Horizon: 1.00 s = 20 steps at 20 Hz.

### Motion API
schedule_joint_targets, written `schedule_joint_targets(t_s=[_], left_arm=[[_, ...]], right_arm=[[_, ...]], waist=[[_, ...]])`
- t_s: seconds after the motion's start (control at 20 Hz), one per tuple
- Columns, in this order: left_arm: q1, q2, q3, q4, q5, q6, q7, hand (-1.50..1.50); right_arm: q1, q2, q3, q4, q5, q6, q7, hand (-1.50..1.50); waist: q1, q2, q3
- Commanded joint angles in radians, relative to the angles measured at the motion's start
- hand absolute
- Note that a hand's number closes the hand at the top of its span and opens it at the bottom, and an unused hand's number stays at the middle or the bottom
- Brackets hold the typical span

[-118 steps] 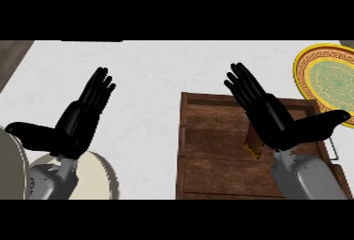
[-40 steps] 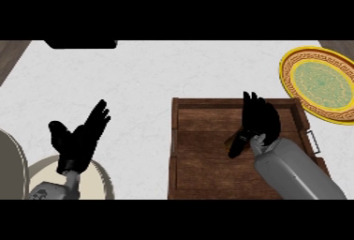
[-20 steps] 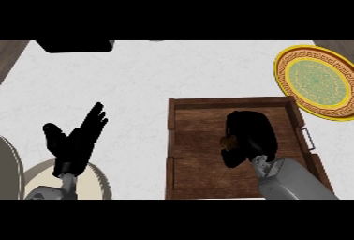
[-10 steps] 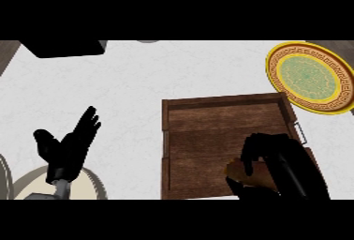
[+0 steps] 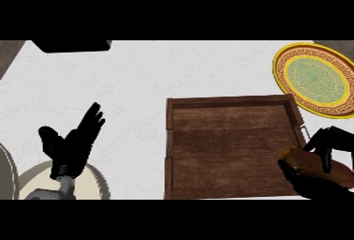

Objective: Pick the sweet potato from the tray and place it in the plate

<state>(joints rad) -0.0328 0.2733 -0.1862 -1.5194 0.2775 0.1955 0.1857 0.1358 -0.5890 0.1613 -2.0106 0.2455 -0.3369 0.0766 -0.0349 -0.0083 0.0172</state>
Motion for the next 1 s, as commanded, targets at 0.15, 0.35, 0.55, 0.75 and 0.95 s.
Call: schedule_joint_targets(t_s=[0.15,0.35,0.55,0.75,0.95], left_arm=[[0.084,-0.024,-0.037,0.051,-0.011,-0.033,-0.023,0.00],[0.029,-0.037,-0.048,0.036,-0.026,-0.005,0.058,0.00],[0.000,-0.040,-0.045,0.049,-0.029,-0.024,0.063,0.00],[0.001,-0.077,-0.056,0.109,-0.053,-0.027,-0.012,0.00],[-0.054,-0.052,-0.020,0.082,-0.026,-0.044,0.059,0.00]], right_arm=[[-0.060,-0.006,-0.275,0.300,-0.264,0.060,-0.265,1.50],[-0.202,0.003,-0.327,0.554,-0.221,0.030,-0.367,1.50],[-0.351,-0.031,-0.399,0.800,-0.257,0.070,-0.467,1.50],[-0.487,-0.058,-0.426,1.032,-0.254,0.100,-0.552,1.50],[-0.610,-0.056,-0.434,1.246,-0.226,0.104,-0.652,1.50]], waist=[[0.043,0.013,-0.014],[0.067,0.017,-0.014],[0.074,0.019,-0.014],[0.098,0.030,-0.013],[0.102,0.030,-0.012]])
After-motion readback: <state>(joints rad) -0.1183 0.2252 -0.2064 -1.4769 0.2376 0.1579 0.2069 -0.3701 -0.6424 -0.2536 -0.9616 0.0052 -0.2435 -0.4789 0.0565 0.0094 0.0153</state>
